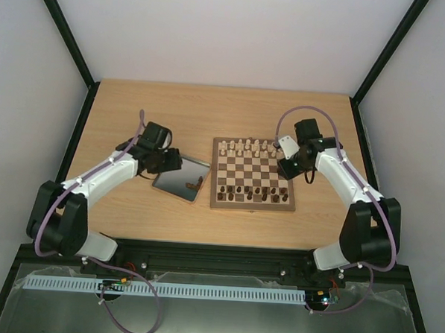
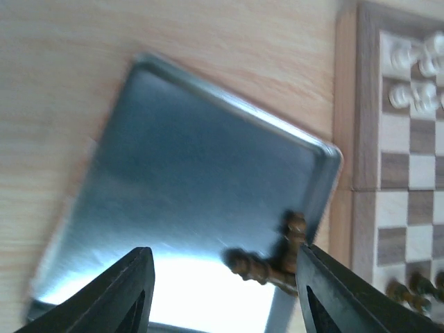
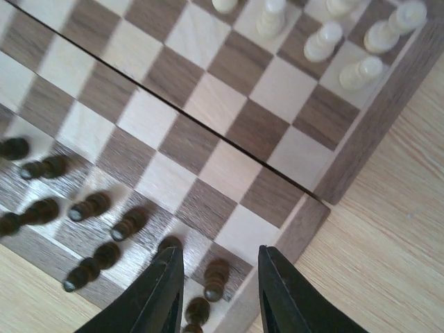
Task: Set up the chess pieces on the board
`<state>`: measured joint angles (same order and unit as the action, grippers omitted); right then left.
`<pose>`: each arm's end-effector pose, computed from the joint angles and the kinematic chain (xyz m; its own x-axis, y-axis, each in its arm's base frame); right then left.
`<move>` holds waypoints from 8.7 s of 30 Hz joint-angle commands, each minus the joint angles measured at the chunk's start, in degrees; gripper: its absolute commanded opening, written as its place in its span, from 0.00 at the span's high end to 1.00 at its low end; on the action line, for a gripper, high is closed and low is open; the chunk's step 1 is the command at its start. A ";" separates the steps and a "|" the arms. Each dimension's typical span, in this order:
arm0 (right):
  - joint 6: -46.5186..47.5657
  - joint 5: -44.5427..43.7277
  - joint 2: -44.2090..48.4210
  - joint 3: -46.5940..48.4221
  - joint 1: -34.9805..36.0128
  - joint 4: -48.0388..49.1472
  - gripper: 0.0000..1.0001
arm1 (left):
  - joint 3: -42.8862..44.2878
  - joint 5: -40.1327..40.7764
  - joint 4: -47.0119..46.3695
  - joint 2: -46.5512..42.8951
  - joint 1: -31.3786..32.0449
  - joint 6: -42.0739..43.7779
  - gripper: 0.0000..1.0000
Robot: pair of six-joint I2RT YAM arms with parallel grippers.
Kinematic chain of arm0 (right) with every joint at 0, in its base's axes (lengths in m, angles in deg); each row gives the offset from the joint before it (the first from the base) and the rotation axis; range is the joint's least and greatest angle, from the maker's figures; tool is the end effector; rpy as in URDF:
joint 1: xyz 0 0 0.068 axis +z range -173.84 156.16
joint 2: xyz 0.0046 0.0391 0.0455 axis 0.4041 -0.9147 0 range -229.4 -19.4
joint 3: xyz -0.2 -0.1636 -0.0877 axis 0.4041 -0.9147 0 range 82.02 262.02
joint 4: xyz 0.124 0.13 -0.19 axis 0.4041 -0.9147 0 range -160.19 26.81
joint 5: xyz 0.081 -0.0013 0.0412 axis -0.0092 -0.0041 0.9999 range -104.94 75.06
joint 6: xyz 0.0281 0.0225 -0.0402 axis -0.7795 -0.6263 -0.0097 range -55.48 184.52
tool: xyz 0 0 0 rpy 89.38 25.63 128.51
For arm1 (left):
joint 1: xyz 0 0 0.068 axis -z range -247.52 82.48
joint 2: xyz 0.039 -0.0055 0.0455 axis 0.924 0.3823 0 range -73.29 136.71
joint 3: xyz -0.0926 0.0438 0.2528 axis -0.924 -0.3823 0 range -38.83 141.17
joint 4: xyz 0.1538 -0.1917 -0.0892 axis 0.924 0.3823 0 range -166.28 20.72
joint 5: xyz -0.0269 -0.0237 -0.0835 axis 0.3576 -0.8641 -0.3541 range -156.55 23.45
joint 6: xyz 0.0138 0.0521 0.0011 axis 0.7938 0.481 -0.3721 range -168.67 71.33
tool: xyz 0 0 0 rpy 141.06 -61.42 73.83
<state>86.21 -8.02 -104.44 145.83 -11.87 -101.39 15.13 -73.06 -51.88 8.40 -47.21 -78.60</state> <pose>0.2954 0.0670 0.2496 -0.6843 -0.5201 -0.5111 -0.5583 0.8246 -0.0915 0.2741 -0.1057 0.2274 -0.8462 -0.2154 -0.4874 -0.0140 0.9233 -0.3838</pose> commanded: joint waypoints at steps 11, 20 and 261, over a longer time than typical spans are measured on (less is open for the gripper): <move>-7.94 12.51 8.82 -9.90 0.00 13.02 0.67 | -1.59 2.02 -0.71 4.90 13.39 -33.03 0.58; -6.60 12.65 11.27 -13.47 -0.03 14.30 0.64 | -1.90 2.61 -1.54 8.76 14.42 -40.73 0.61; -6.62 5.09 -14.67 21.55 22.01 -2.45 0.95 | -8.33 20.52 -9.91 -20.92 2.54 17.33 0.11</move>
<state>78.89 -1.71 -126.47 168.56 10.60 -99.40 6.21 -51.72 -61.39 -12.62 -44.34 -62.34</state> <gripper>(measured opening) 0.148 0.884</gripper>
